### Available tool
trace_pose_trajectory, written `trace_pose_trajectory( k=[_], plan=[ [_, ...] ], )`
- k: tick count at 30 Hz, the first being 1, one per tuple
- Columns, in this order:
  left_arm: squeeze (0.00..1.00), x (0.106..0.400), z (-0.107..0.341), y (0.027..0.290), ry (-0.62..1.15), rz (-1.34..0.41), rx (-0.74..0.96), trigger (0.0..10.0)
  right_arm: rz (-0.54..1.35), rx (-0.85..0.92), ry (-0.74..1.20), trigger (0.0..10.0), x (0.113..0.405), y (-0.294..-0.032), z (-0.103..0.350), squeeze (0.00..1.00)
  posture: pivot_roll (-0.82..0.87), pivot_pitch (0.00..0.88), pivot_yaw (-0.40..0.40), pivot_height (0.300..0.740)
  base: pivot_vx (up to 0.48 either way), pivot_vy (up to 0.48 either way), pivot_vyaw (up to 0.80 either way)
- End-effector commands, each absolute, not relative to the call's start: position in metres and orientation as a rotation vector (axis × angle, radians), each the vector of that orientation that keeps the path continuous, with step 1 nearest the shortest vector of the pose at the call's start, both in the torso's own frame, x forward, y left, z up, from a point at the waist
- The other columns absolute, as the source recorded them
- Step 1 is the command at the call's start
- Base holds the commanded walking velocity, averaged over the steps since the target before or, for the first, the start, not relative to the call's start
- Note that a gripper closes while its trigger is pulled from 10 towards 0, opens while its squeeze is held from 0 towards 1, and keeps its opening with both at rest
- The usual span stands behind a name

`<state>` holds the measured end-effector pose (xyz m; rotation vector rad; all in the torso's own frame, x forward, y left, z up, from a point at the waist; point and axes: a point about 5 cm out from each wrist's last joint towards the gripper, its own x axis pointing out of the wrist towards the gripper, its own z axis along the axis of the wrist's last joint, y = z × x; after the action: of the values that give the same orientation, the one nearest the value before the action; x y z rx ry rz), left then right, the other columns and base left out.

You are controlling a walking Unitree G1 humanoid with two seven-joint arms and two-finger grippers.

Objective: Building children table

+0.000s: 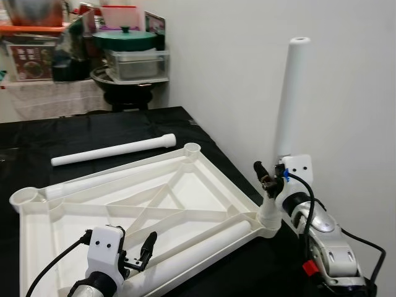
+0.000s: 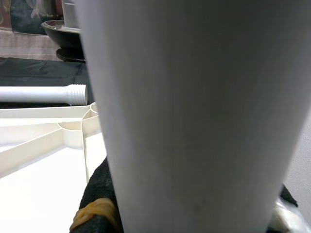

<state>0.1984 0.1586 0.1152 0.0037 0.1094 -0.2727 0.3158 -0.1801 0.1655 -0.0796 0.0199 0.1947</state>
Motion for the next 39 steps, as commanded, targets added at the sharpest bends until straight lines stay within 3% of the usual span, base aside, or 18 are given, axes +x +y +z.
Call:
trace_pose_trajectory(
  k=[1, 15, 19, 21, 35, 39],
  plan=[
    [0.0, 0.195, 0.115, 0.153, 0.118, -0.325, 0.0, 10.0, 0.259, -0.015, 0.256, 10.0, 0.309, -0.167, 0.113, 0.0, 0.11, 0.0, -0.049, 0.74, 0.0, 0.0, 0.0],
    [0.0, 0.175, 0.109, 0.165, 0.171, -0.288, -0.009, 10.0, 0.289, -0.022, 0.23, 10.0, 0.325, -0.162, 0.122, 0.0, 0.14, 0.0, -0.077, 0.74, 0.0, 0.0, 0.0],
    [0.0, 0.184, 0.101, 0.194, 0.205, -0.138, -0.081, 10.0, 0.306, -0.02, 0.218, 10.0, 0.328, -0.158, 0.124, 0.0, 0.14, 0.0, -0.079, 0.74, 0.0, 0.0, 0.0],
    [0.0, 0.186, 0.101, 0.197, 0.201, -0.127, -0.09, 10.0, 0.307, -0.02, 0.218, 10.0, 0.328, -0.158, 0.124, 0.0, 0.14, 0.0, -0.079, 0.74, 0.0, 0.0, 0.0],
    [0.0, 0.189, 0.104, 0.216, 0.255, -0.123, 0.092, 10.0, 0.304, 0.002, 0.224, 10.0, 0.329, -0.159, 0.122, 0.0, 0.14, 0.0, -0.076, 0.74, 0.0, 0.0, 0.0],
    [0.0, 0.199, 0.108, 0.242, 0.312, -0.067, 0.218, 10.0, 0.303, 0.017, 0.225, 10.0, 0.33, -0.158, 0.122, 0.0, 0.14, 0.0, -0.072, 0.74, 0.0, 0.0, 0.0]
  ],
)
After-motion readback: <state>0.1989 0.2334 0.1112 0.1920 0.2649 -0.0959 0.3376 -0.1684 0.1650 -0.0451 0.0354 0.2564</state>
